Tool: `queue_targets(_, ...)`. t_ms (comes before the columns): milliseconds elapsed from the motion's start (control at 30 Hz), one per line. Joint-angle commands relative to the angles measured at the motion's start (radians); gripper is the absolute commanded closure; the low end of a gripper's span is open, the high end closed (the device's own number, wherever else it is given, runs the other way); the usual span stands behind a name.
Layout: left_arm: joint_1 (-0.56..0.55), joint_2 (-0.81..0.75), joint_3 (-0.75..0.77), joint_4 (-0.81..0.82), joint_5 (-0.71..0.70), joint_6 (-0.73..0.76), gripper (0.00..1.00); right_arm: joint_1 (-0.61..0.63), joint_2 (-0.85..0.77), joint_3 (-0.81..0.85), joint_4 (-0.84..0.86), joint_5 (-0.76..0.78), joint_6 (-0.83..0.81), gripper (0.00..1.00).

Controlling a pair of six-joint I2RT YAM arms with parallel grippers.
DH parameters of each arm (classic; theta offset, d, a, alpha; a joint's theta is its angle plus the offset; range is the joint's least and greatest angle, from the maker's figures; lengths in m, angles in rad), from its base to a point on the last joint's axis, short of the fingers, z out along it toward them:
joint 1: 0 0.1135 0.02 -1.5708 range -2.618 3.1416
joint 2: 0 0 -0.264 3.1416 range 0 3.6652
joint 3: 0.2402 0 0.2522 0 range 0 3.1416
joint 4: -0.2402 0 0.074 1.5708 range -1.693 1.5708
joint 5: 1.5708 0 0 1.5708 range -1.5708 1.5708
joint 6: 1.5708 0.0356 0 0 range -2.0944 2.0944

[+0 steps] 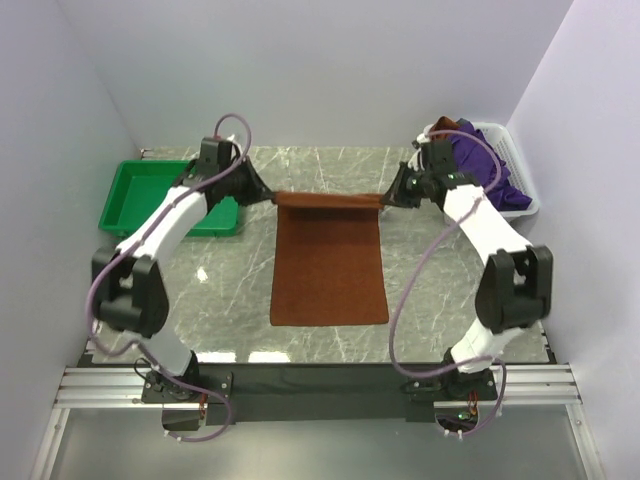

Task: Fold and stack the towels
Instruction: Flatten out the crumpled towel

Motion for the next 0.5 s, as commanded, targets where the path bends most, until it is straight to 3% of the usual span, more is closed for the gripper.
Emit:
queue_targets(0, -0.011, -0.145, -0.106, -0.044, -0.037, -0.026, 0.99, 0.011, -0.127, -0.098, -0.072, 0.03, -0.013, 1.0)
queue_targets(467, -0.113, -0.541, -0.546, -0.104, -0.066, -0.124, 0.99, 0.184, -0.428, -0.47, -0.126, 0.106, 0.063, 1.0)
